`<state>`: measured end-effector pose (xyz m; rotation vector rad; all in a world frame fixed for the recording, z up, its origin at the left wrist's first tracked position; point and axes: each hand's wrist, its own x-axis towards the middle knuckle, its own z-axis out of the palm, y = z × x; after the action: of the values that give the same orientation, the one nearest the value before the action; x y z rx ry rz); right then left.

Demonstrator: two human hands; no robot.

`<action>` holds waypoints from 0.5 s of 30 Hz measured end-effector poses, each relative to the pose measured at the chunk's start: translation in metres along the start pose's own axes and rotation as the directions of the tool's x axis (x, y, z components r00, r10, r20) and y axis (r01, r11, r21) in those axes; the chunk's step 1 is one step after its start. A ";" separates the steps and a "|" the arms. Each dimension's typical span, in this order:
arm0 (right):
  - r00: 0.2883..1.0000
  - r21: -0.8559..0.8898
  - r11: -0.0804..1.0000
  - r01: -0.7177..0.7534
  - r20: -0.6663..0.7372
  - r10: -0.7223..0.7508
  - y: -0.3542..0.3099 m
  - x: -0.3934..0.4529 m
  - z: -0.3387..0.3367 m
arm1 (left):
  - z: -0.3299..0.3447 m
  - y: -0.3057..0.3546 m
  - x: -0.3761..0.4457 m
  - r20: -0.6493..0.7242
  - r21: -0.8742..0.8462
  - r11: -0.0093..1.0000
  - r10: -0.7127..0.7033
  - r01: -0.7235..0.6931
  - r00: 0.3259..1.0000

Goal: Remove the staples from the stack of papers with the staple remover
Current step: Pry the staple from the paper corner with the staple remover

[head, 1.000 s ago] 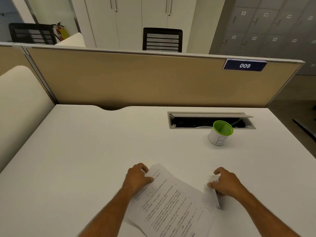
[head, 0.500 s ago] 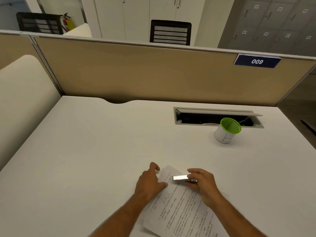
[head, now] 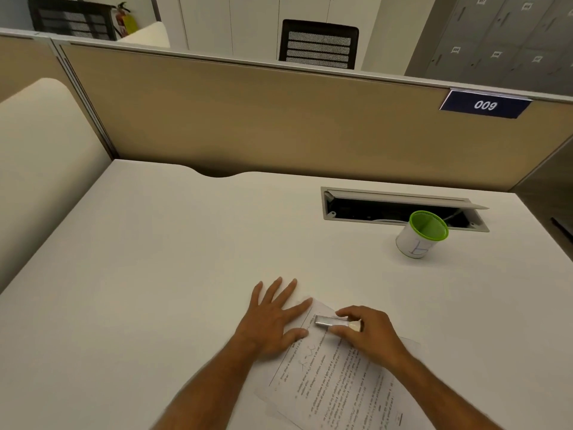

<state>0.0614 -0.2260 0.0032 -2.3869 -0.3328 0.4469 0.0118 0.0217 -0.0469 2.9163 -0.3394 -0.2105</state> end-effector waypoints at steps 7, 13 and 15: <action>0.981 -0.320 0.928 0.190 0.105 -0.164 -0.001 0.009 0.011 | 0.003 -0.005 0.004 -0.028 0.026 1.000 0.005 -0.004 1.000; 0.976 -0.308 0.926 0.219 0.050 -0.214 -0.007 0.017 0.022 | 0.006 -0.007 0.005 -0.050 0.015 1.000 0.014 -0.013 0.999; 0.971 -0.306 0.922 0.236 0.034 -0.237 -0.008 0.017 0.025 | 0.008 -0.007 0.005 -0.076 -0.012 1.000 0.013 -0.014 0.997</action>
<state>0.0663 -0.1995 -0.0132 -2.6030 -0.7279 0.2947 0.0166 0.0257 -0.0563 2.8996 -0.3436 -0.0995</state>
